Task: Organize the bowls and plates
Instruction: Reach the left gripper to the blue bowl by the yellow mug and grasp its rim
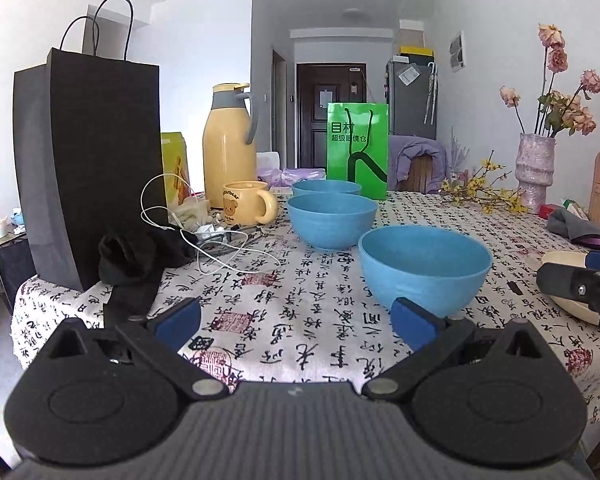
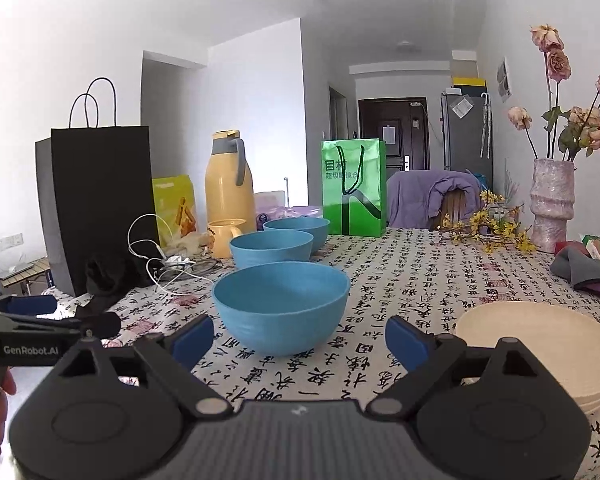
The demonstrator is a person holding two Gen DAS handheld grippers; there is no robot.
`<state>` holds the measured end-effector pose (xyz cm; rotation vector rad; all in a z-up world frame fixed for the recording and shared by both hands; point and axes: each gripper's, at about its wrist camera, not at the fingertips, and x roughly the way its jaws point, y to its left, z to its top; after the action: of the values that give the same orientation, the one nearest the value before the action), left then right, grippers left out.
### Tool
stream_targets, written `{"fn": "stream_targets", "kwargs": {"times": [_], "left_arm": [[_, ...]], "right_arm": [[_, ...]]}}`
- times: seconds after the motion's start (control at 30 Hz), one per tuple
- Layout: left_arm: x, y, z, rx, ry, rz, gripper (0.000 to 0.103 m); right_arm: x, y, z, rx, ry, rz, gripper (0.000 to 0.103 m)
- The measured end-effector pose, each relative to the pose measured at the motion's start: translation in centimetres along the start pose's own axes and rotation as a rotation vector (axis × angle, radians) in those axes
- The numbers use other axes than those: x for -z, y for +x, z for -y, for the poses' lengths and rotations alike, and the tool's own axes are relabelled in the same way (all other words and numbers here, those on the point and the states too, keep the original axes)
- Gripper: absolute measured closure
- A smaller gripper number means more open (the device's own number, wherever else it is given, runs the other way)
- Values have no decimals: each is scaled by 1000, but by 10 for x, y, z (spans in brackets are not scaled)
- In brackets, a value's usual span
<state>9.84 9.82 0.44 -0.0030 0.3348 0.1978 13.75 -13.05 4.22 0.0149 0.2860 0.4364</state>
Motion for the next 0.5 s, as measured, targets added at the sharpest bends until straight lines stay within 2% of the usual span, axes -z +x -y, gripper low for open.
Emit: {"fn": "stream_targets", "kwargs": {"times": [0.3, 0.4, 0.5], "left_arm": [[-38, 56, -2, -8, 44, 29, 0], [-52, 79, -6, 24, 32, 21, 0], [-66, 107, -11, 66, 14, -21, 0]], "right_arm": [[-28, 54, 18, 26, 37, -2, 11], [-42, 76, 25, 29, 53, -26, 12], [-59, 102, 33, 27, 65, -66, 14]]}}
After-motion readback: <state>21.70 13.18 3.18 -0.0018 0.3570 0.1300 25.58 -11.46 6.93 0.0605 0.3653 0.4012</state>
